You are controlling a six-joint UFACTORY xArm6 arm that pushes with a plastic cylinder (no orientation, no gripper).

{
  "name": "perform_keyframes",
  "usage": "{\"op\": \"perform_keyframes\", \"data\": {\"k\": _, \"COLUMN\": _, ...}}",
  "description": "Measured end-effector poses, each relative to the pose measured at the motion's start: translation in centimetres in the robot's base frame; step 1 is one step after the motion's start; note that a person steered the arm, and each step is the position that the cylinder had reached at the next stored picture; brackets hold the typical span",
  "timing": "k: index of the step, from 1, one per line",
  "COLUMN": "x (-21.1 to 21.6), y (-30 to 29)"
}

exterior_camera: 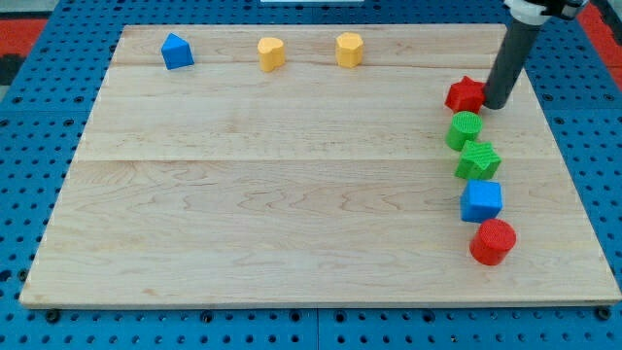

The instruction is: Push the red star slightly to the right

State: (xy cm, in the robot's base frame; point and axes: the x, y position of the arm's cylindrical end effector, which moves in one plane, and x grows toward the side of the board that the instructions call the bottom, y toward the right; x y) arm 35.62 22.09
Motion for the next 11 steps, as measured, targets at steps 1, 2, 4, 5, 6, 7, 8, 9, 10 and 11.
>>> {"op": "perform_keyframes", "data": {"k": 1, "x": -0.9, "y": -1.5}}
{"op": "perform_keyframes", "data": {"k": 2, "x": -3.0, "y": 3.2}}
{"op": "perform_keyframes", "data": {"k": 4, "x": -7.2, "y": -7.8}}
{"op": "perform_keyframes", "data": {"k": 5, "x": -3.6, "y": -9.5}}
{"op": "perform_keyframes", "data": {"k": 6, "x": -2.5, "y": -8.4}}
{"op": "perform_keyframes", "data": {"k": 7, "x": -2.5, "y": -7.2}}
{"op": "perform_keyframes", "data": {"k": 8, "x": -2.6, "y": -6.2}}
{"op": "perform_keyframes", "data": {"k": 9, "x": -3.4, "y": -11.7}}
{"op": "perform_keyframes", "data": {"k": 10, "x": -3.6, "y": -22.1}}
{"op": "perform_keyframes", "data": {"k": 11, "x": -7.8, "y": -27.0}}
